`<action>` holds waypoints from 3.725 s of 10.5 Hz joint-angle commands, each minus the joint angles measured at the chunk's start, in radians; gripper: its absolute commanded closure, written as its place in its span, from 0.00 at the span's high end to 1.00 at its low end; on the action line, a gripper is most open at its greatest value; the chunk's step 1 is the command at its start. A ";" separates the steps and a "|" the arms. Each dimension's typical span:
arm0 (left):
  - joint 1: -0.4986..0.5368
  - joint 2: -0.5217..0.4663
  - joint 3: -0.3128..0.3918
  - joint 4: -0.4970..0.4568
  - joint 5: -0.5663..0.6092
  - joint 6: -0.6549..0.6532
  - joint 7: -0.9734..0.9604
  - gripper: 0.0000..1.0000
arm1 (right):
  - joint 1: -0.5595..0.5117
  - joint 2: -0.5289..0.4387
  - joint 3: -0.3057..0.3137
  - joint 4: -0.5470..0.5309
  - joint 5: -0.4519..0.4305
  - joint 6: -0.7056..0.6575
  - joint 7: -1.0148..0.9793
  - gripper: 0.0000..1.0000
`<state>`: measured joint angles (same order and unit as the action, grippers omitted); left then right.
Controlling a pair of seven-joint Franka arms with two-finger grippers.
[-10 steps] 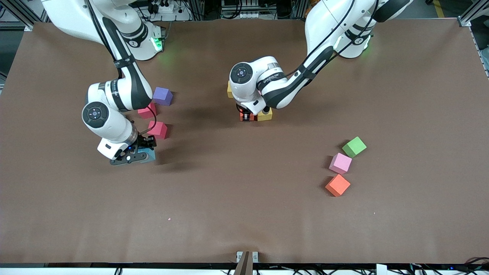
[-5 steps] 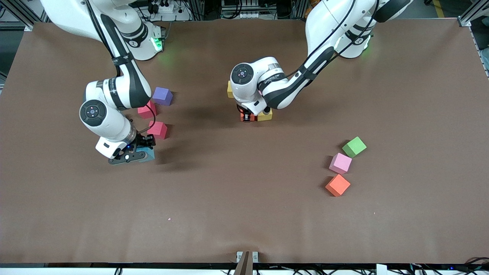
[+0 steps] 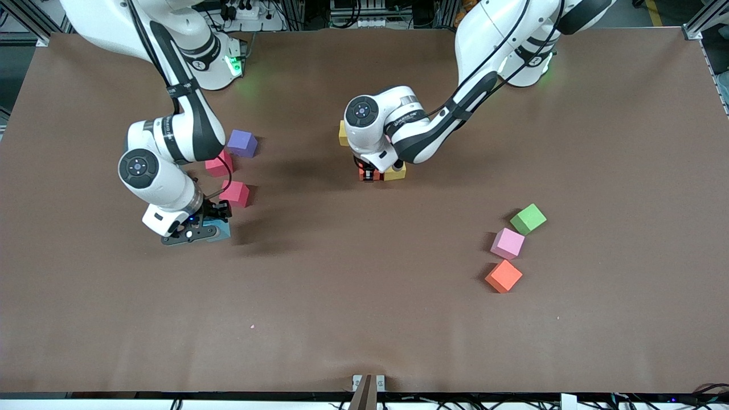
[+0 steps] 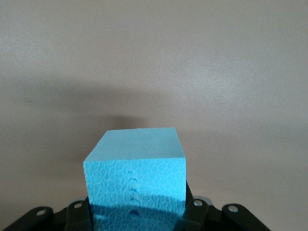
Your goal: Form number 2 with 11 blocks
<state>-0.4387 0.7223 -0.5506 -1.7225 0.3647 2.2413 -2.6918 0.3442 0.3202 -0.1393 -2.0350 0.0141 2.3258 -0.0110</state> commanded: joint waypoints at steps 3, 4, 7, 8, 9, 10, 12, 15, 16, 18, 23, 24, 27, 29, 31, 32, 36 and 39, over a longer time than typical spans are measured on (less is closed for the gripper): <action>0.012 -0.001 -0.003 -0.014 -0.013 0.014 0.007 0.60 | -0.002 -0.024 0.001 -0.016 0.001 -0.008 -0.010 0.59; 0.012 0.000 -0.003 -0.014 -0.012 0.014 0.007 0.60 | -0.002 -0.024 0.001 -0.017 0.003 -0.010 -0.010 0.59; 0.012 0.002 -0.003 -0.016 -0.010 0.014 0.009 0.63 | -0.002 -0.023 0.000 -0.017 0.003 -0.005 -0.006 0.59; 0.012 0.003 -0.003 -0.016 -0.010 0.014 0.010 0.65 | -0.002 -0.023 0.000 -0.017 0.003 -0.005 -0.006 0.59; 0.012 0.003 -0.003 -0.016 -0.010 0.012 0.013 0.66 | -0.002 -0.023 0.000 -0.019 0.003 -0.006 -0.006 0.59; 0.014 0.003 -0.003 -0.016 -0.010 0.012 0.021 0.66 | -0.002 -0.023 0.000 -0.019 0.003 -0.006 -0.006 0.59; 0.014 0.003 -0.003 -0.017 -0.010 0.012 0.029 0.66 | -0.002 -0.023 0.000 -0.019 0.003 -0.010 -0.007 0.59; 0.014 0.002 -0.003 -0.017 -0.010 0.009 0.029 1.00 | -0.004 -0.024 0.000 -0.019 0.003 -0.010 -0.007 0.59; 0.014 -0.001 -0.003 -0.017 -0.010 0.006 0.030 1.00 | -0.004 -0.023 0.000 -0.019 0.003 -0.011 -0.010 0.59; 0.014 -0.010 -0.005 -0.012 -0.010 -0.003 0.033 1.00 | -0.004 -0.023 0.000 -0.017 0.003 -0.010 -0.012 0.59; 0.028 -0.076 -0.014 -0.005 -0.024 -0.055 0.067 1.00 | 0.001 -0.026 0.000 -0.010 0.001 -0.016 -0.015 0.59; 0.032 -0.089 -0.018 -0.003 -0.024 -0.068 0.082 1.00 | 0.004 -0.026 0.001 -0.008 0.001 -0.014 -0.015 0.59; 0.118 -0.125 -0.041 0.020 -0.024 -0.117 0.226 1.00 | 0.013 -0.026 0.007 -0.002 0.001 -0.019 -0.038 0.59; 0.181 -0.127 -0.040 0.056 -0.021 -0.149 0.388 1.00 | 0.033 -0.020 0.027 0.001 0.000 -0.006 -0.044 0.59; 0.271 -0.130 -0.037 0.110 -0.021 -0.183 0.609 1.00 | 0.073 -0.010 0.101 0.018 -0.016 -0.002 -0.046 0.59; 0.316 -0.129 -0.037 0.124 -0.021 -0.184 0.709 1.00 | 0.141 -0.007 0.101 0.018 -0.051 0.007 -0.047 0.59; 0.436 -0.094 -0.029 0.164 -0.012 -0.184 1.039 1.00 | 0.344 0.043 0.128 0.012 -0.299 0.102 -0.046 0.59; 0.423 -0.044 0.072 0.210 -0.016 -0.183 1.309 1.00 | 0.372 0.088 0.191 0.012 -0.385 0.105 -0.105 0.59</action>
<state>0.0007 0.6385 -0.5124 -1.5723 0.3647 2.0759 -1.5130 0.7114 0.3786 0.0407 -2.0292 -0.3304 2.4186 -0.0736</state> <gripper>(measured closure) 0.000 0.379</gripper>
